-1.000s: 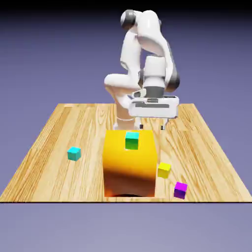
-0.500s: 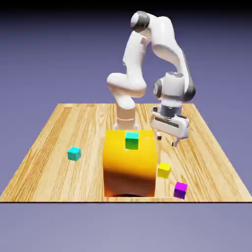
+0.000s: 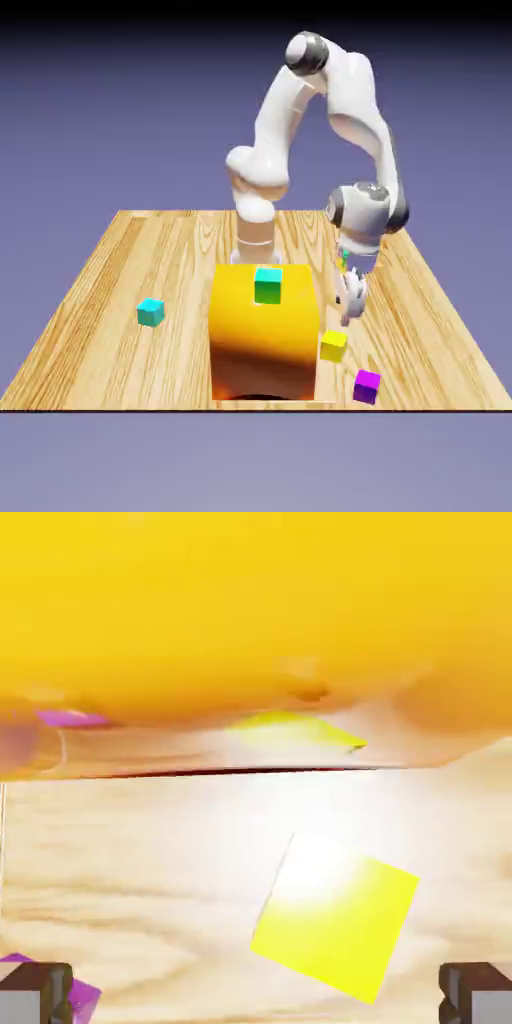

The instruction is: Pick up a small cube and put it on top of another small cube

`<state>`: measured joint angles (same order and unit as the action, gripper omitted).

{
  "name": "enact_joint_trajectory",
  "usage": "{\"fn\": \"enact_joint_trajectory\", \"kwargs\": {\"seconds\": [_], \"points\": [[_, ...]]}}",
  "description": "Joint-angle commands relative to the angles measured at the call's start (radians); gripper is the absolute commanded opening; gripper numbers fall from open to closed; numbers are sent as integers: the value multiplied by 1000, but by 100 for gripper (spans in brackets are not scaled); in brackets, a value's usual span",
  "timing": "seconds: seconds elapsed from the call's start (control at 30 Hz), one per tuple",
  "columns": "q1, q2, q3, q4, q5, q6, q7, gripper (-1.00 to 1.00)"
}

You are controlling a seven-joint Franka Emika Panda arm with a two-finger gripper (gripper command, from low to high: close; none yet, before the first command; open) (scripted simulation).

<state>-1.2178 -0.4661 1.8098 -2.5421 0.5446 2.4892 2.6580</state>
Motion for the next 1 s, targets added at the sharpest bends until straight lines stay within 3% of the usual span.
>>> {"fn": "enact_joint_trajectory", "kwargs": {"seconds": [0.0, 0.17, 0.5, 0.53, 0.83, 0.97], "points": [[-27, -4, 32, 3, 7, -3, 44, 0], [-148, -21, 174, 14, 39, -16, 239, 0], [-405, -150, 484, 47, 244, 115, 104, 0], [-405, -150, 484, 47, 244, 115, 104, -100], [-165, -30, 195, 17, 52, -8, 230, -100], [-138, 13, 80, 33, 54, -39, 115, -100]]}}
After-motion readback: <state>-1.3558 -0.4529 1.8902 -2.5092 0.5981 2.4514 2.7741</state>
